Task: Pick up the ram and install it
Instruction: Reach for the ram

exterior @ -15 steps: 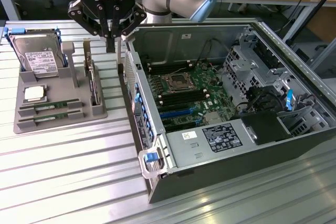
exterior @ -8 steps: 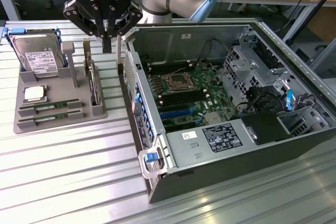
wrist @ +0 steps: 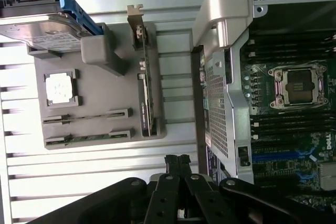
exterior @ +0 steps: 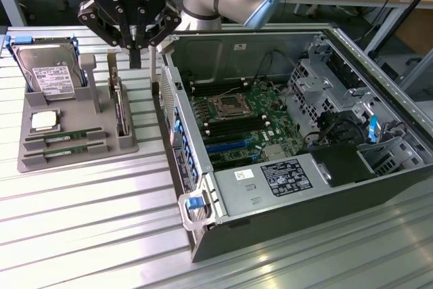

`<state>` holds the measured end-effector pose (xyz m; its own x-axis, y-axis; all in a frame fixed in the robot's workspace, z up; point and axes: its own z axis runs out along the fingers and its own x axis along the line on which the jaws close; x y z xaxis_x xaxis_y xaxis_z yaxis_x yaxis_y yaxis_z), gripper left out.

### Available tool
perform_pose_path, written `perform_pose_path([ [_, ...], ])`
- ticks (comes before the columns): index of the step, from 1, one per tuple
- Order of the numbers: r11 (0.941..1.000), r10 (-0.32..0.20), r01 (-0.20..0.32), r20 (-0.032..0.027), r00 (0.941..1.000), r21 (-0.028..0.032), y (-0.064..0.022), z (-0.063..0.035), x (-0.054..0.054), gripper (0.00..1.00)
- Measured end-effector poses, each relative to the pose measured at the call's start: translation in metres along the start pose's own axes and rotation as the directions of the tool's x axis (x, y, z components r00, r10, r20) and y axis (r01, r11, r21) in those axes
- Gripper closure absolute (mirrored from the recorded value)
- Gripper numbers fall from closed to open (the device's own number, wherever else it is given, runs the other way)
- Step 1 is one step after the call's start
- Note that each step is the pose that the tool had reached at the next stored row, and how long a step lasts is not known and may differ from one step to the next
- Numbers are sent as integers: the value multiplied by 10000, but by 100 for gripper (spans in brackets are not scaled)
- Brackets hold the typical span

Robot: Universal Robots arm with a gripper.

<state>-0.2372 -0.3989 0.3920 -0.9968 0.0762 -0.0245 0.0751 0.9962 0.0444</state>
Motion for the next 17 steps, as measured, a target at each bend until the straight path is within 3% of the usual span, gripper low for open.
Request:
perform_pose_path([
  [17,10000,0,0,0,10000,1,-6,0,84,90],
])
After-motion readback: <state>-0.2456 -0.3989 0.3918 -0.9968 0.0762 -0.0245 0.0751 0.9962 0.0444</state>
